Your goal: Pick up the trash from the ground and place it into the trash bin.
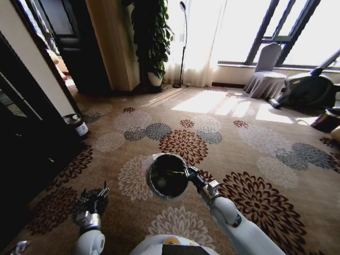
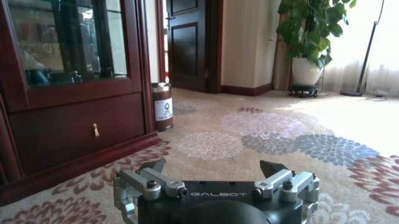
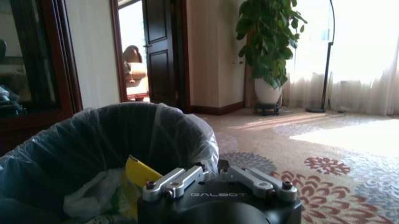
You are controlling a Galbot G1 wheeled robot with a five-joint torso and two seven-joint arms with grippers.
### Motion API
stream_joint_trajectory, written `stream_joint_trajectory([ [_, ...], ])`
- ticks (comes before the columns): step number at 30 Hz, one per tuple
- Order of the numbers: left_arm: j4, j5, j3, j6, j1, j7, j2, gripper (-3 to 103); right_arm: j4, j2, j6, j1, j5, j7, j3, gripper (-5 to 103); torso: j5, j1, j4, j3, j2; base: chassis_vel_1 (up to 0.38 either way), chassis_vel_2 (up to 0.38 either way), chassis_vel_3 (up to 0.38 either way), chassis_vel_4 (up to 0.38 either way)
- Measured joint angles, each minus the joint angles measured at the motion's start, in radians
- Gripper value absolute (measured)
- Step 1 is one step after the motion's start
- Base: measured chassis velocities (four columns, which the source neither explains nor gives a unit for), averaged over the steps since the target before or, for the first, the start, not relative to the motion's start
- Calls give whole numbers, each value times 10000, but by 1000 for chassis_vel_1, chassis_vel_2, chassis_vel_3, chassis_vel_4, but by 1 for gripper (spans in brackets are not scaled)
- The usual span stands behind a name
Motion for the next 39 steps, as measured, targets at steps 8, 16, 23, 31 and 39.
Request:
stream_joint_trajectory([
  [8, 118, -11, -122, -160, -5, -22, -17, 100, -28, 77, 2, -28, -37, -39, -72, 4, -10, -4, 8, -5, 1, 182, -342, -174, 361],
  [16, 293, -144, -176, -193, -185, -1095, -175, 100, -81, 152, 108, -73, -83, -66, -154, 4, -4, -7, 3, -6, 2, 142, -236, -154, 219],
  [23, 585, -646, -392, 8, -65, -1555, -453, 100, -136, 200, 331, 8, -57, -171, -166, 4, -5, 0, 8, 0, 0, 14, 1, -22, -10],
  [31, 1132, -695, -676, -21, -181, -1685, -600, 100, -198, 251, 331, -29, -174, -312, -226, 4, -5, -1, 3, -2, 1, 0, 0, 0, 0],
  [39, 2145, -816, -1161, -27, -703, -1705, -297, 100, -236, 218, 355, -42, -195, -338, -199, 4, -6, -2, 4, -2, 1, 84, 74, -80, -69],
])
